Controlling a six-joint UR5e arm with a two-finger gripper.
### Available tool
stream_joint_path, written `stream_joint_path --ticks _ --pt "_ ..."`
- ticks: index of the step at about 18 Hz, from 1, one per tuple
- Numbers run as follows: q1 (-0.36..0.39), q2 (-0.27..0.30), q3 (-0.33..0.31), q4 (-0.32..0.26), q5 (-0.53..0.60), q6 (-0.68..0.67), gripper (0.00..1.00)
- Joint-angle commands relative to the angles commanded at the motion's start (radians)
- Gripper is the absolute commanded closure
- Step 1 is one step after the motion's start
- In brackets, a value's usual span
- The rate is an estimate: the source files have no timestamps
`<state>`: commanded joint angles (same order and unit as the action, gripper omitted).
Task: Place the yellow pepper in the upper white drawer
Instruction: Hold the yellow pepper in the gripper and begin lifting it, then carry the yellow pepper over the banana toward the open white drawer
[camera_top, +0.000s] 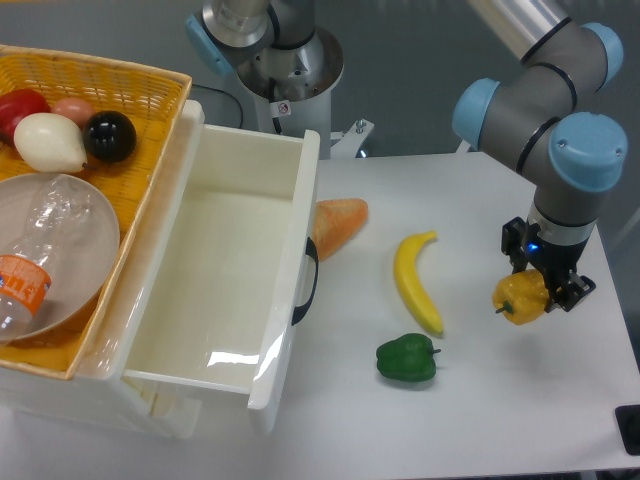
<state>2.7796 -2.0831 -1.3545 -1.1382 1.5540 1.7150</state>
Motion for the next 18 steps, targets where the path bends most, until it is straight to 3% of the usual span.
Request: stream_joint_path --ticks 5,9,16,18 --pt "0.002 0.006 0.005 -0.003 -0.024 -0.002 0.45" --pt "0.002 0.047 -0.003 -0.028 -0.083 -0.049 0.45" --pt "-0.04 0.181 -0.044 -0.156 -0.109 -0.153 0.48" --pt "-0.061 0.201 -0.045 -0.169 -0.109 -0.19 0.48"
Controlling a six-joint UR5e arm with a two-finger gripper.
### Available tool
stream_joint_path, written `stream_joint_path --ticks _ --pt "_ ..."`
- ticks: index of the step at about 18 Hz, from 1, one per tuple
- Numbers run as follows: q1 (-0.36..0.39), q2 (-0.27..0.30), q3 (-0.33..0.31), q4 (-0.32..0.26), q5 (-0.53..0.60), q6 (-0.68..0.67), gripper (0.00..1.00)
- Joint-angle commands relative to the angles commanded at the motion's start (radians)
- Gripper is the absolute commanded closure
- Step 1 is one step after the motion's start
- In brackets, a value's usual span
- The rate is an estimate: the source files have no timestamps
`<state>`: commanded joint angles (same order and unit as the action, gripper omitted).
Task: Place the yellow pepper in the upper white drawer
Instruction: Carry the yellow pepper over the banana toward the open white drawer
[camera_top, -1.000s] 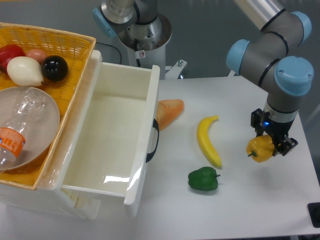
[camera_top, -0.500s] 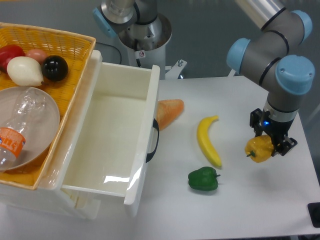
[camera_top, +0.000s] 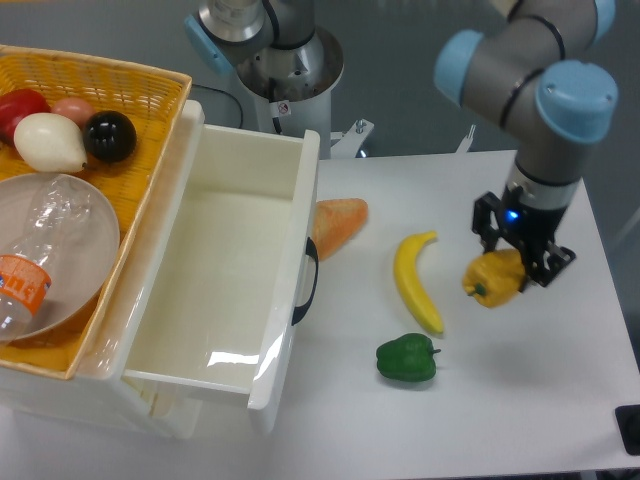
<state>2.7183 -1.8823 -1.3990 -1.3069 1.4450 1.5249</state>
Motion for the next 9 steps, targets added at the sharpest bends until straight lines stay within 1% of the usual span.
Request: stream_joint_path --ticks 2,5,9 --pt "-0.009 0.023 -0.008 -0.002 0.0 -0.017 0.48" --pt "-0.014 0.043 -0.014 -0.008 -0.003 -0.049 0.48" --pt "-0.02 0.106 -0.012 -0.008 -0.08 -0.144 0.48"
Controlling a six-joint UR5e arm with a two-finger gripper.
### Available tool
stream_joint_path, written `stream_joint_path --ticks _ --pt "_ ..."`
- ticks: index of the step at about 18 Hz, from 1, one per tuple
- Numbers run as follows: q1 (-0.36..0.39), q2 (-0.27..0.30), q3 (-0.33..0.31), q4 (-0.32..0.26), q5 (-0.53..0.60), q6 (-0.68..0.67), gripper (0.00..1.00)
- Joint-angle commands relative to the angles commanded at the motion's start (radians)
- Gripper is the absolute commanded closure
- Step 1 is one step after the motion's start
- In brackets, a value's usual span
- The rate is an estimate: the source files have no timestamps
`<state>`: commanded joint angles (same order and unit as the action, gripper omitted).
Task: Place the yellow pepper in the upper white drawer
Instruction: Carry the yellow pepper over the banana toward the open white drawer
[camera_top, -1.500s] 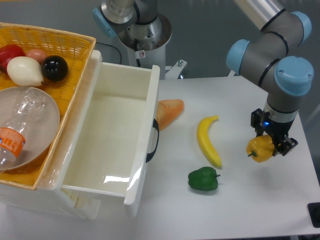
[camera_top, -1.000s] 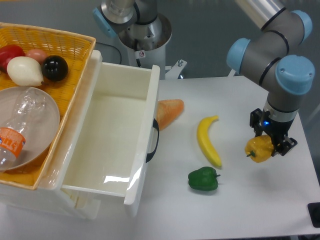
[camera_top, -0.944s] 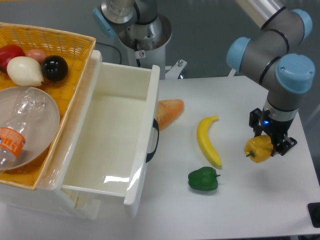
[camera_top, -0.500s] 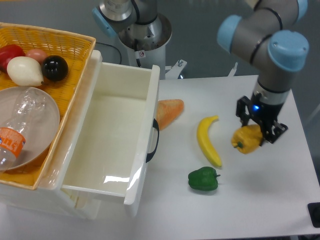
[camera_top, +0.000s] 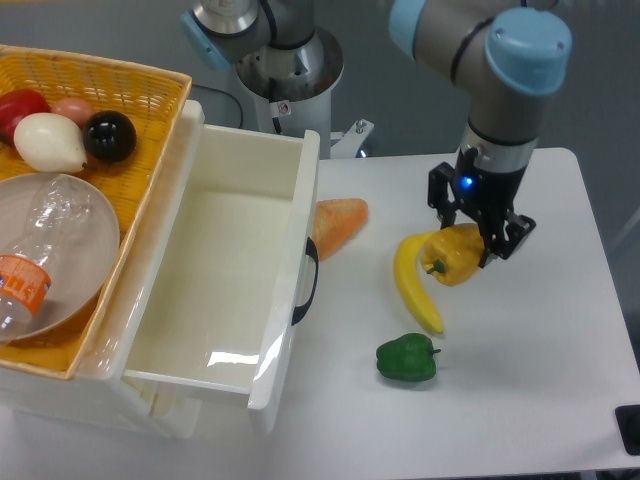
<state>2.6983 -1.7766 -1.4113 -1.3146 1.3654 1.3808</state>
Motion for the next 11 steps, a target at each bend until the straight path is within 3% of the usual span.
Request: stream_joint_path --ticks 6,11 --pt "-0.072 0.084 -0.005 -0.003 -0.051 -0.101 0.48" --pt "-0.13 0.155 -0.049 0.0 -0.13 -0.118 0.48"
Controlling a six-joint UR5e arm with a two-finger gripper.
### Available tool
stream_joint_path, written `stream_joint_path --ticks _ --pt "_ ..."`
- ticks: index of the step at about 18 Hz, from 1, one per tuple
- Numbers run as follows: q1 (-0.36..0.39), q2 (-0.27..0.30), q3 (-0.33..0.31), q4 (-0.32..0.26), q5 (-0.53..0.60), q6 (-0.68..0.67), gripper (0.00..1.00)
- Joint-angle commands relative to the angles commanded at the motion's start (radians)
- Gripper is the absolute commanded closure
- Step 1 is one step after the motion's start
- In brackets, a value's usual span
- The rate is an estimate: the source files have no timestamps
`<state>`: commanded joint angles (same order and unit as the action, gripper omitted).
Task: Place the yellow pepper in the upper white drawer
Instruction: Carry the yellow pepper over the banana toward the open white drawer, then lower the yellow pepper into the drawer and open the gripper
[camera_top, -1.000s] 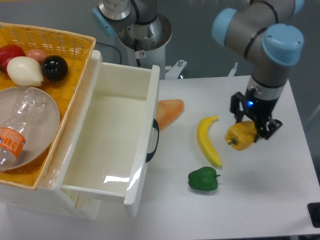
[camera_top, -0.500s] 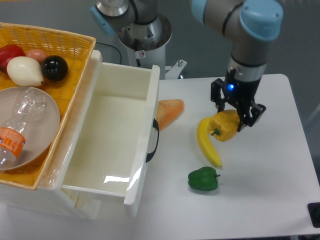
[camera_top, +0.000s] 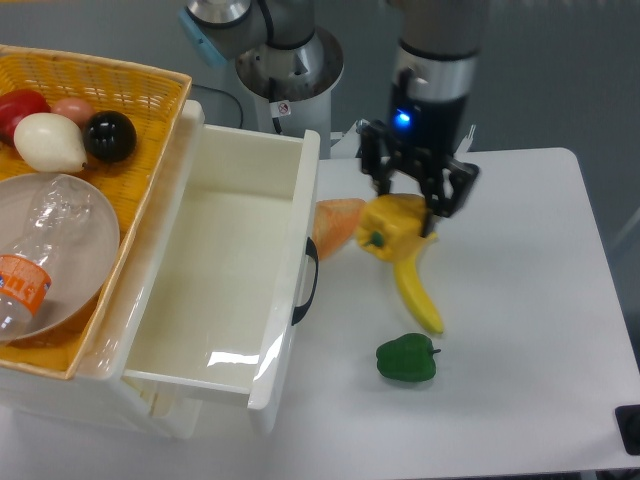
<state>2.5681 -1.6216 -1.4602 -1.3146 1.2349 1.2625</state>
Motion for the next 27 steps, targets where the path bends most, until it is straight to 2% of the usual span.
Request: stream_joint_path --ticks 4,7,14,27 --pt "-0.06 0.019 -0.044 0.006 0.001 -0.002 0.48" --pt "-0.081 0.009 -0.058 0.009 0.003 0.0 0.48" --pt "-0.112 0.003 -0.072 0.011 0.006 -0.002 0.48" --pt "-0.181 -0.057 -0.074 0.014 0.011 -0.002 0.48"
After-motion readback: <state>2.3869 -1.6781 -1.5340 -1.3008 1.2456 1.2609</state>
